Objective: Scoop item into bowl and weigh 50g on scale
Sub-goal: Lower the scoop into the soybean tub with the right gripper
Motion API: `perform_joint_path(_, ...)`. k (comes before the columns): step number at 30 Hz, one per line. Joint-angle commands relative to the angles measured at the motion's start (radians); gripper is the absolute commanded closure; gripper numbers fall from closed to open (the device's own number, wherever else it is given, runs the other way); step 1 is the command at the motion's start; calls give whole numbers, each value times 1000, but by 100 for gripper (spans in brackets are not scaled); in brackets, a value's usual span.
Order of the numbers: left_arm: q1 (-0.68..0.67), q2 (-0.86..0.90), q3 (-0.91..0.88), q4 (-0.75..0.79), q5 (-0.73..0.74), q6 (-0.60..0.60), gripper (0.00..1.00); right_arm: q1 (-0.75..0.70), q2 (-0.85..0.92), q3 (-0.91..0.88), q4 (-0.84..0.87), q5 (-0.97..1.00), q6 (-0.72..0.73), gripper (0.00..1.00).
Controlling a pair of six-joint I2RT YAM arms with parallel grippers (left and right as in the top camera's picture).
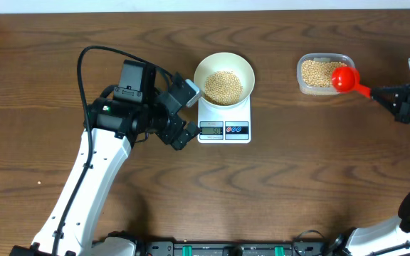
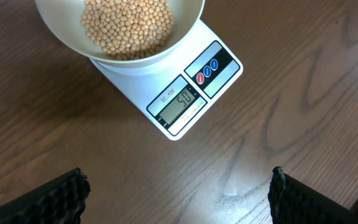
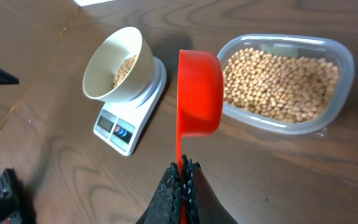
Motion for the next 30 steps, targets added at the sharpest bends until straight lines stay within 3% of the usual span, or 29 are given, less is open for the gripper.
perform_joint_path(1,-2,-9,20,-3,-2,-9,6,2,-17,10,61,-24,101,98)
perform_joint_path(6,-2,-9,20,-3,-2,-9,6,65,-17,10,214,71,262,98)
perform_joint_path(15,-2,-9,19,-3,-2,-9,6,185,-21,12,395,192,429,98)
perform_joint_path(22,-2,-9,20,-3,-2,-9,6,284,-34,12,474,349,500,98)
perform_joint_path(30,-2,-9,20,-3,-2,-8,6,431,-86,12,503,709,509,98)
